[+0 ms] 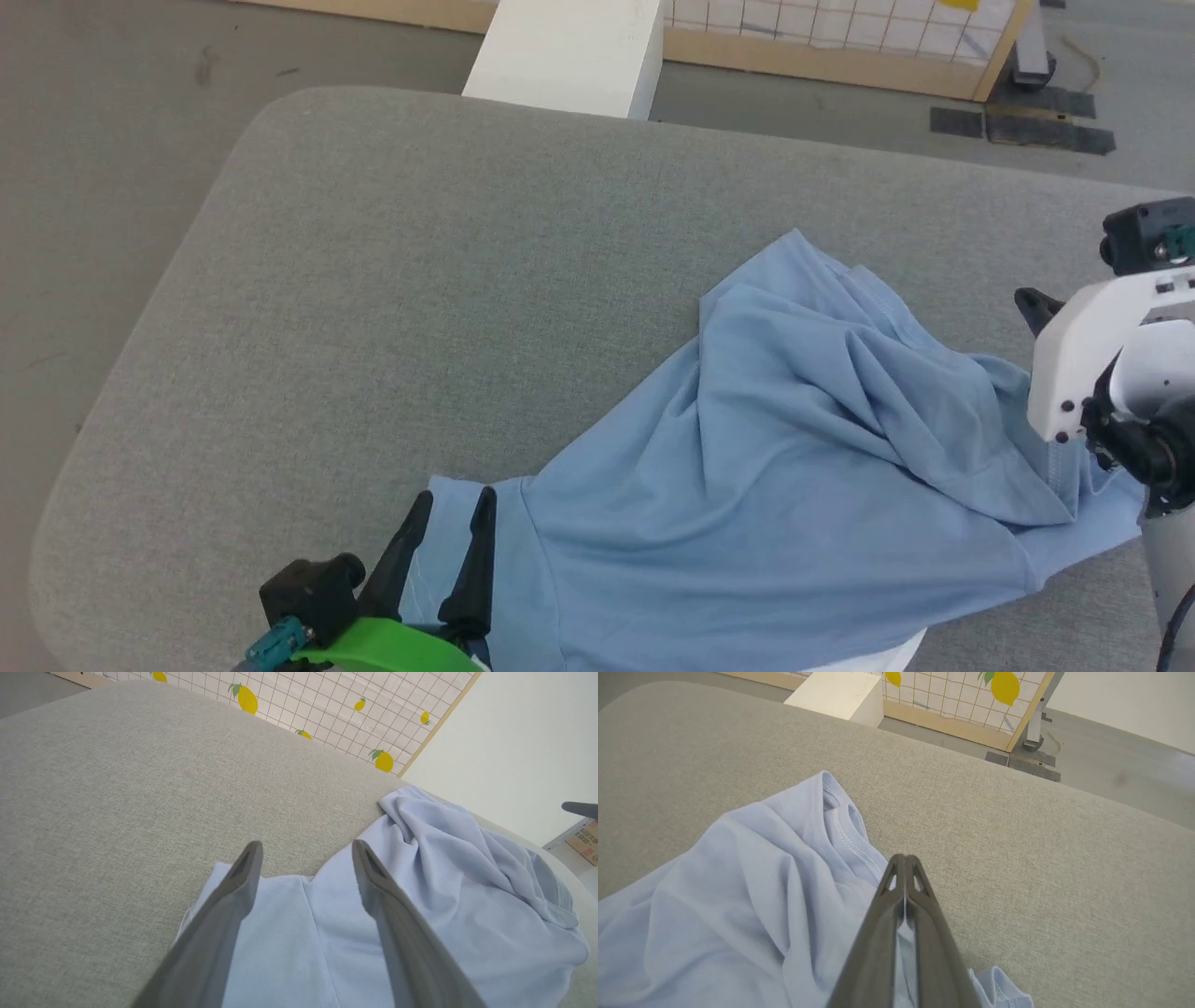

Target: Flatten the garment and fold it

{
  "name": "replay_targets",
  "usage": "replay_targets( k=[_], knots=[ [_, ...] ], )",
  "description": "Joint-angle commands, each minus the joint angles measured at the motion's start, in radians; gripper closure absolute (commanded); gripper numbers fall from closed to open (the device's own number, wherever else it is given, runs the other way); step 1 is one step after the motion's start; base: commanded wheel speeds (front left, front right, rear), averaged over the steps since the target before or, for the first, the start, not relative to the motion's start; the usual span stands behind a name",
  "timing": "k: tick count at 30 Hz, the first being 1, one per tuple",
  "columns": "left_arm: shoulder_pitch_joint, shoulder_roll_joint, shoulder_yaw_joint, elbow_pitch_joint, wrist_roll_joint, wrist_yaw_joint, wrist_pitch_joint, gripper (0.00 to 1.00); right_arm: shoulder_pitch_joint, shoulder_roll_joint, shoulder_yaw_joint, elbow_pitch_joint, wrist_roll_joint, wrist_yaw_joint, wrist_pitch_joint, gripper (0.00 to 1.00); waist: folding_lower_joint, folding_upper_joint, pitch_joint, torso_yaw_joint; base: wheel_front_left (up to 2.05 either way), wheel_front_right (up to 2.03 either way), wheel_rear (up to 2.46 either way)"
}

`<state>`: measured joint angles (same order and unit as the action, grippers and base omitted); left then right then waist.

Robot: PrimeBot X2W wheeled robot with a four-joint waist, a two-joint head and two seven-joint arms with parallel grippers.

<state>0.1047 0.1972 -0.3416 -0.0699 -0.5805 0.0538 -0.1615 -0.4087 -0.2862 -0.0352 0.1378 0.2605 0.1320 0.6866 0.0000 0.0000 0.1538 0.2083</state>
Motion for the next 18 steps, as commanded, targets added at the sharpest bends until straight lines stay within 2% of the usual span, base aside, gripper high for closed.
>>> replay_targets(
  k=[1, 2, 3, 13, 18],
  knots=[
    [-0.019, -0.004, -0.001, 0.002, 0.002, -0.005, -0.01, 0.0, -0.001, 0.003, 0.003, -0.002, 0.018, -0.001, 0.034, 0.67, 0.0, 0.0, 0.015, 0.007, 0.0, 0.0, 0.0],
    [-0.02, -0.006, -0.002, 0.001, 0.0, -0.005, -0.013, 0.0, 0.001, 0.004, 0.003, -0.011, 0.029, -0.001, 0.064, 0.28, 0.0, 0.0, 0.022, 0.007, 0.0, 0.0, 0.0],
    [-0.022, -0.007, -0.001, 0.0, -0.001, -0.005, -0.015, 0.0, 0.003, 0.003, 0.003, -0.02, 0.037, -0.001, 0.081, 0.0, 0.0, 0.0, 0.029, 0.007, 0.0, 0.0, 0.0],
    [-0.043, -0.009, -0.007, 0.019, -0.011, -0.014, -0.016, 0.0, 0.159, 0.001, 0.005, -0.044, 0.045, -0.001, 0.205, 0.0, 0.0, 0.0, 0.047, 0.006, 0.0, 0.0, 0.0],
    [-0.051, -0.004, -0.008, 0.019, -0.014, -0.016, -0.011, 0.0, 0.197, 0.011, 0.005, -0.027, 0.038, -0.001, 0.167, 0.0, 0.0, 0.0, 0.056, 0.009, 0.0, 0.0, 0.0]
  ],
)
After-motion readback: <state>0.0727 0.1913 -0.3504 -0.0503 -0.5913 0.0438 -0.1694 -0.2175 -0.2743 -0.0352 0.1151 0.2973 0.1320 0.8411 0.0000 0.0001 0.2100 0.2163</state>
